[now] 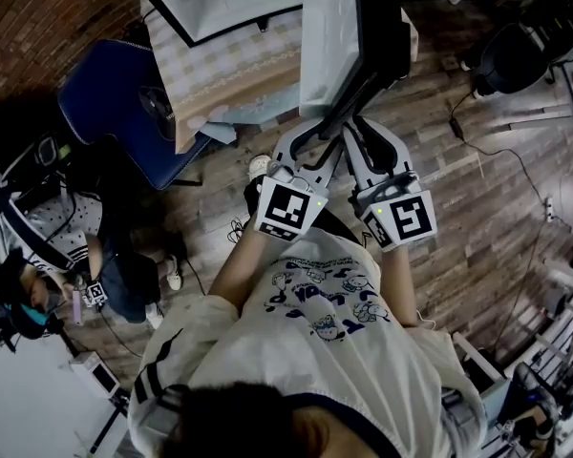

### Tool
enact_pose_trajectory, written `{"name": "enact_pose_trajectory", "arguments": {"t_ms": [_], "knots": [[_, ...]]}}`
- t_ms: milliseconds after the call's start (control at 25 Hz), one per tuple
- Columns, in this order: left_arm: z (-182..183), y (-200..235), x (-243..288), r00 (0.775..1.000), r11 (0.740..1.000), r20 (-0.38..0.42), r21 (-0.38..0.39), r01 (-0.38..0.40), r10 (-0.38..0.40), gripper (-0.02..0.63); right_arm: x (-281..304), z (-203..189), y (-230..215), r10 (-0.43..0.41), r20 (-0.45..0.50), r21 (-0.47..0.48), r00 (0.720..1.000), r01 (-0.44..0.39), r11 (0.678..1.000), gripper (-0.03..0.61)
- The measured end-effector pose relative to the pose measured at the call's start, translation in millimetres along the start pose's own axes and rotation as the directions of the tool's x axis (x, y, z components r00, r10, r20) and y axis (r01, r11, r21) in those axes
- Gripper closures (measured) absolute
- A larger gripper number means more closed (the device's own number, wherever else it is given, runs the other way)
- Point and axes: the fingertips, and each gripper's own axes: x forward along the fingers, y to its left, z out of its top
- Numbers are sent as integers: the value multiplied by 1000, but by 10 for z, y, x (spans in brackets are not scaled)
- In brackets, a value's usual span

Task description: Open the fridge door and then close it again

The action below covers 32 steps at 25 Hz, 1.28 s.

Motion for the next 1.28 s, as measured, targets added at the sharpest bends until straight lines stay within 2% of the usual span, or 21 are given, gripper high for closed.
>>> {"name": "enact_pose_trajectory", "arguments": {"t_ms": [360,680,1280], "knots": [[-19,254,-132,995,995,-2,-18,-96,96,480,244,5,326,88,-18,-16,996,-89,996,497],[-58,621,-263,975,974,-15,-30,-223,223,500,508,17,551,154,-29,-16,988,-155,988,496],[-108,1099,-495,973,972,-17,-39,-231,231,499,849,94,782,239,-21,-14,971,-240,971,496]]}}
